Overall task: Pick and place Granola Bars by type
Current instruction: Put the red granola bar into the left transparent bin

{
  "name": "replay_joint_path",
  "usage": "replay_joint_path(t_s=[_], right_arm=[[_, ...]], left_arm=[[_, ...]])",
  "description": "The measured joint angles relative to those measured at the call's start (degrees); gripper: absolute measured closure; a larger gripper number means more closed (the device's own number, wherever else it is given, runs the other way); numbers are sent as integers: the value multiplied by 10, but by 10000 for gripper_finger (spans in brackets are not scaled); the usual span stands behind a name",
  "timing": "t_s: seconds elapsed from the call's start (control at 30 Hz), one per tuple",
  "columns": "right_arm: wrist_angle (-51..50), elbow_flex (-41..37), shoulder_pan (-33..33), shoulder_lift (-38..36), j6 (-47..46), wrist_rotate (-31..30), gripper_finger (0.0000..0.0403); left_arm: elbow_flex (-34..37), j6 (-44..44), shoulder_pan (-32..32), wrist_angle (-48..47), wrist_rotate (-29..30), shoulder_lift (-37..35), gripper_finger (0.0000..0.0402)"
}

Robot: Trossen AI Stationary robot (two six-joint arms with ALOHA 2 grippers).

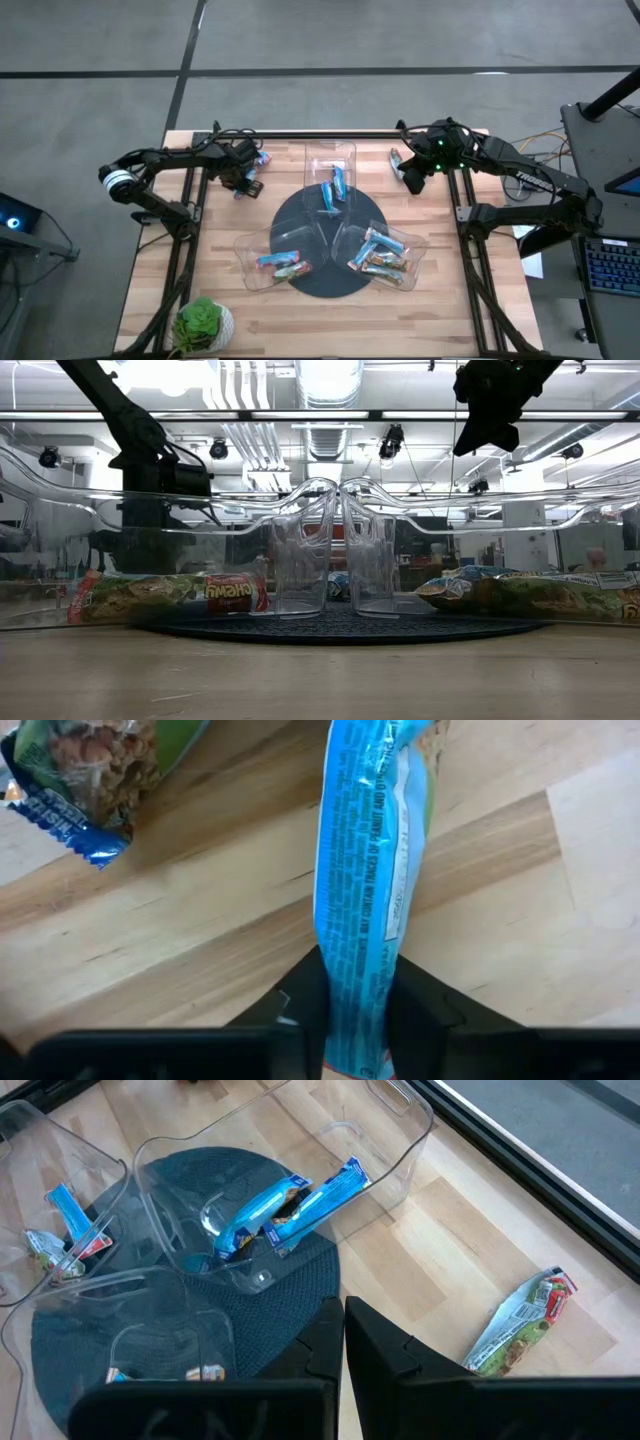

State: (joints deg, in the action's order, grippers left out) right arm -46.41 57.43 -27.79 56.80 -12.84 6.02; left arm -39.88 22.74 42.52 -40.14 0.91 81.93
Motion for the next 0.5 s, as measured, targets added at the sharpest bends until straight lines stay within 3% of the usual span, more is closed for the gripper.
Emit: replay_joint_path(t_s=[0.5], right_arm=[[0,0,0,0,0,0,394]], left_arm=[[-27,0,0,-52,-4,-4,355]])
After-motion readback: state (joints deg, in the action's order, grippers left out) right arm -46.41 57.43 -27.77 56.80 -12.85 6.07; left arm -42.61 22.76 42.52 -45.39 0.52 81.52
